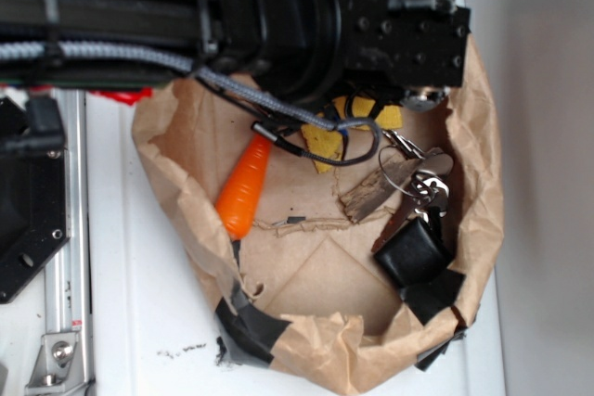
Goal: Grab the yellow cloth.
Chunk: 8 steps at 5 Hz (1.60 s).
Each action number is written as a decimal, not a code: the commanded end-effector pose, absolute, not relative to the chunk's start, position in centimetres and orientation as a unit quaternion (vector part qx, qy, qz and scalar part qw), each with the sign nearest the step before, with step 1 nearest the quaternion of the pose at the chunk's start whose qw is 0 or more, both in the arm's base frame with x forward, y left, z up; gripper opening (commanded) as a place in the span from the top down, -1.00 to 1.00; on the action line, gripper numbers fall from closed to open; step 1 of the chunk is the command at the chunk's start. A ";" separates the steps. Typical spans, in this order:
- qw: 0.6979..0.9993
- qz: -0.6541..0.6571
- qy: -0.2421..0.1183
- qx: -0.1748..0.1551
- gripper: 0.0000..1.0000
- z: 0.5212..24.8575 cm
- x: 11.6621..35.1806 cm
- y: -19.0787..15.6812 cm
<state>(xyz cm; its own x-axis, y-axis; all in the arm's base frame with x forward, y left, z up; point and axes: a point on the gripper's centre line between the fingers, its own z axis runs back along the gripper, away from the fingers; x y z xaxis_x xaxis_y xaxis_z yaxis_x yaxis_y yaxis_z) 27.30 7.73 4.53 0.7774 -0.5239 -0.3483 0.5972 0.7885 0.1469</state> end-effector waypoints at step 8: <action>0.963 0.060 -0.261 -0.018 1.00 18.0 24.3 1.0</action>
<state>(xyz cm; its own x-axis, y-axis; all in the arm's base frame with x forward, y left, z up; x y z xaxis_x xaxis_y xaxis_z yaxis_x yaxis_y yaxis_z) 24.64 1.40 17.46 0.8742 0.1160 0.4714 -0.1001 0.9932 -0.0589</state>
